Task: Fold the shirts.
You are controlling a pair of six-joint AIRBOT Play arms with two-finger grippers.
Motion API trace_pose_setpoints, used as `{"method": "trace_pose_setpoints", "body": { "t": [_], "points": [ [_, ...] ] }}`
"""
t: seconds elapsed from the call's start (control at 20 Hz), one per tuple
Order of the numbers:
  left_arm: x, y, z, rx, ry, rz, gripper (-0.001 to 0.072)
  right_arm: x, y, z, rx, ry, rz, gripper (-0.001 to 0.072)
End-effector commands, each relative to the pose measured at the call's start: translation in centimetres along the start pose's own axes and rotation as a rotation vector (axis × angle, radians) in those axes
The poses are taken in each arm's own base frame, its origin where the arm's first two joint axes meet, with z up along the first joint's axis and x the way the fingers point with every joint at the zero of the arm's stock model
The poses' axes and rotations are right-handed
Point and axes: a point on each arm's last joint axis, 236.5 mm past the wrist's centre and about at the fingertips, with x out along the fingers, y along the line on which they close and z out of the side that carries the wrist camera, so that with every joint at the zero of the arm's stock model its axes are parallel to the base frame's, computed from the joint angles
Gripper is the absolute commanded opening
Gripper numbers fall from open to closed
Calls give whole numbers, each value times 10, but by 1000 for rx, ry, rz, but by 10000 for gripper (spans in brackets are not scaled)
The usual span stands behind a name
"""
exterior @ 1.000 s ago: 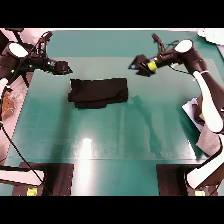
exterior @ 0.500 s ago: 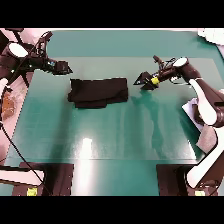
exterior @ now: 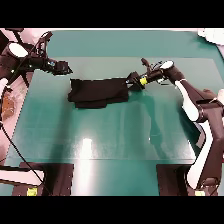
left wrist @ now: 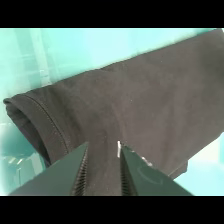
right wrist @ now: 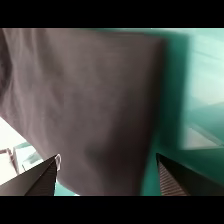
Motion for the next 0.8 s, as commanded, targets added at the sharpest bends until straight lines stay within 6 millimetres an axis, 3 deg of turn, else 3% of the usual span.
{"method": "trace_pose_setpoints", "body": {
  "t": [0.0,0.2,0.25,0.3,0.35,0.4,0.55,0.65,0.75],
  "points": [
    [0,-1,0,0,-1,-1,248,22,11,-9,-21,29,-1,697],
    [0,-2,-3,0,12,-6,248,35,19,1,-27,-23,-8,680],
    [-1,-2,-3,0,14,-6,247,35,19,2,-21,-30,-8,600],
    [-1,-2,-3,0,14,-6,248,35,20,3,-15,-31,-6,412],
    [-1,-2,-3,-3,13,-6,247,33,25,5,-19,-36,5,148],
    [-1,-2,-3,-2,13,-6,248,29,35,10,-27,-53,31,22],
    [-1,-4,-5,-5,21,-14,247,1,83,38,-135,-143,77,21],
    [-1,-6,-7,-12,31,-23,248,-38,123,65,-178,-282,102,20],
    [-1,-9,-9,-17,39,-35,248,-97,147,94,-157,-485,113,20]
  ]
}}
